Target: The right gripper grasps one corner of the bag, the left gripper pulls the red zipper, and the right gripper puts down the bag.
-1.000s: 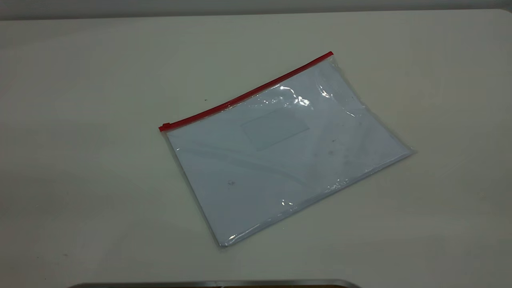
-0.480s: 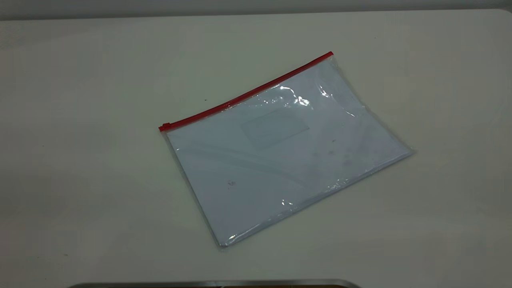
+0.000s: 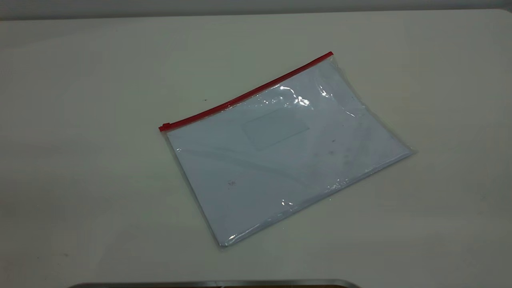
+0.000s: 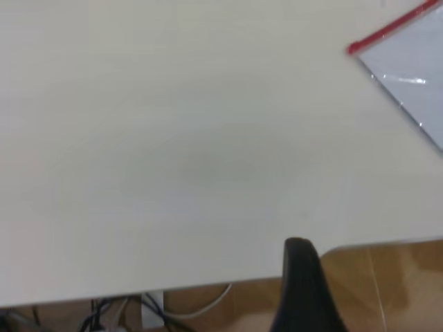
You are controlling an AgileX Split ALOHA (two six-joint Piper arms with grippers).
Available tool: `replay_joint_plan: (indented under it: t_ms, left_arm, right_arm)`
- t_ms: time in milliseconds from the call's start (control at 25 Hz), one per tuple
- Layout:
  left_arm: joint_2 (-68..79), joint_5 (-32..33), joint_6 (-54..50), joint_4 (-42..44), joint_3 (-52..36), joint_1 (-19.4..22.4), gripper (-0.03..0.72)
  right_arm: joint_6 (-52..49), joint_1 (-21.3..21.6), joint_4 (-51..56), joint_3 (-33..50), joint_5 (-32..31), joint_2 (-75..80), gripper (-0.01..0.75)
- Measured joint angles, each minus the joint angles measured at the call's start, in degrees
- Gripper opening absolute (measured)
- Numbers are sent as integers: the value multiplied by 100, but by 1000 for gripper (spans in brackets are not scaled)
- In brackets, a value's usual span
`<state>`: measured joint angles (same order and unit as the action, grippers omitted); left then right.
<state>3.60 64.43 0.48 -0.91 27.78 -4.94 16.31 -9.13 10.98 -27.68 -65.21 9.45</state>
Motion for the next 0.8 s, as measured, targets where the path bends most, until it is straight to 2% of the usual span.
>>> replay_joint_plan:
  t_ms: [800]
  left_arm:
    - [-465,39,132,-77,0,128,559]
  right_arm:
    - [0,0,5,0,0,0,568]
